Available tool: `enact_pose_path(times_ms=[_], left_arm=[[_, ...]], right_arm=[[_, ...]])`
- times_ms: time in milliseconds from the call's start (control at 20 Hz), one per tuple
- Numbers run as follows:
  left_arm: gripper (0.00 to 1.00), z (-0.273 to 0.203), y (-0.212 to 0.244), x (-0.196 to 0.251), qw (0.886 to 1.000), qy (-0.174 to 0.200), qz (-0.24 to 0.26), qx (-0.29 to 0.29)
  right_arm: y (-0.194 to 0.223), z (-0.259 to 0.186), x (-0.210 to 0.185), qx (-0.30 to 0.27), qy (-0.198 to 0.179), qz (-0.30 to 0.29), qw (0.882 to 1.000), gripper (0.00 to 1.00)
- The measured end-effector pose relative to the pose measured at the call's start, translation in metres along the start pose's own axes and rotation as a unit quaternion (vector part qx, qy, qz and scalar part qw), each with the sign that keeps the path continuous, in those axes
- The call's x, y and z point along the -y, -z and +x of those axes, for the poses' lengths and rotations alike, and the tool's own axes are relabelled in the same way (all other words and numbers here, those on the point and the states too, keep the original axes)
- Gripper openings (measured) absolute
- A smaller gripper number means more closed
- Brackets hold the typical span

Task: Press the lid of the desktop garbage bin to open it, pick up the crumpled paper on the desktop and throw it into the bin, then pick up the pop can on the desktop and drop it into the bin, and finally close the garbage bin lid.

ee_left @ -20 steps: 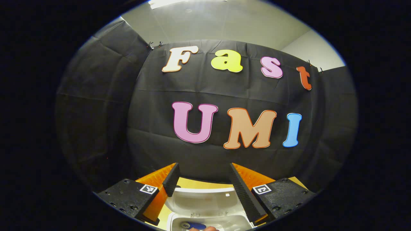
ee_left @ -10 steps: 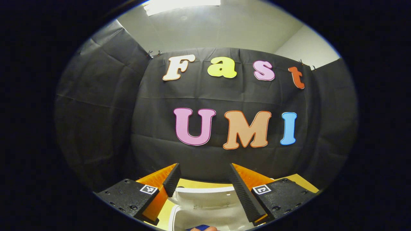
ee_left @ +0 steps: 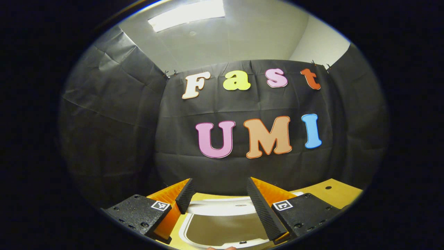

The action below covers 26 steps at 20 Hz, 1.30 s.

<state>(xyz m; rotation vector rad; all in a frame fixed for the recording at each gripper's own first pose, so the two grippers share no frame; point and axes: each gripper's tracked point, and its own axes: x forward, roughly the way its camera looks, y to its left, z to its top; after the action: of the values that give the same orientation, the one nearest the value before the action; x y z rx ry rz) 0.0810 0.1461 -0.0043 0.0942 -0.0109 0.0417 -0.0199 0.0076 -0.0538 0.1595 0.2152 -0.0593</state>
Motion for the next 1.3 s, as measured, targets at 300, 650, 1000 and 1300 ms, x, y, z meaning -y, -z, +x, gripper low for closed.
enact_pose_path(times_ms=[300,650,1000,1300], left_arm=[[0.91,-0.014,0.055,0.013,0.999,0.0,-0.018,-0.043],[0.92,-0.019,0.055,0.012,1.0,-0.008,0.003,0.013],[0.91,-0.02,0.051,0.01,0.997,-0.022,-0.008,0.076],[0.92,-0.02,0.053,0.008,0.997,-0.024,-0.03,0.074]], right_arm=[[0.005,0.001,-0.006,-0.009,-0.003,-0.002,1.0,0.98],[0.022,0.005,-0.017,-0.034,-0.013,-0.017,0.999,0.97],[0.031,0.006,-0.02,-0.052,-0.014,-0.03,0.998,0.97],[0.036,0.001,-0.019,-0.055,-0.014,-0.03,0.998,0.98]])
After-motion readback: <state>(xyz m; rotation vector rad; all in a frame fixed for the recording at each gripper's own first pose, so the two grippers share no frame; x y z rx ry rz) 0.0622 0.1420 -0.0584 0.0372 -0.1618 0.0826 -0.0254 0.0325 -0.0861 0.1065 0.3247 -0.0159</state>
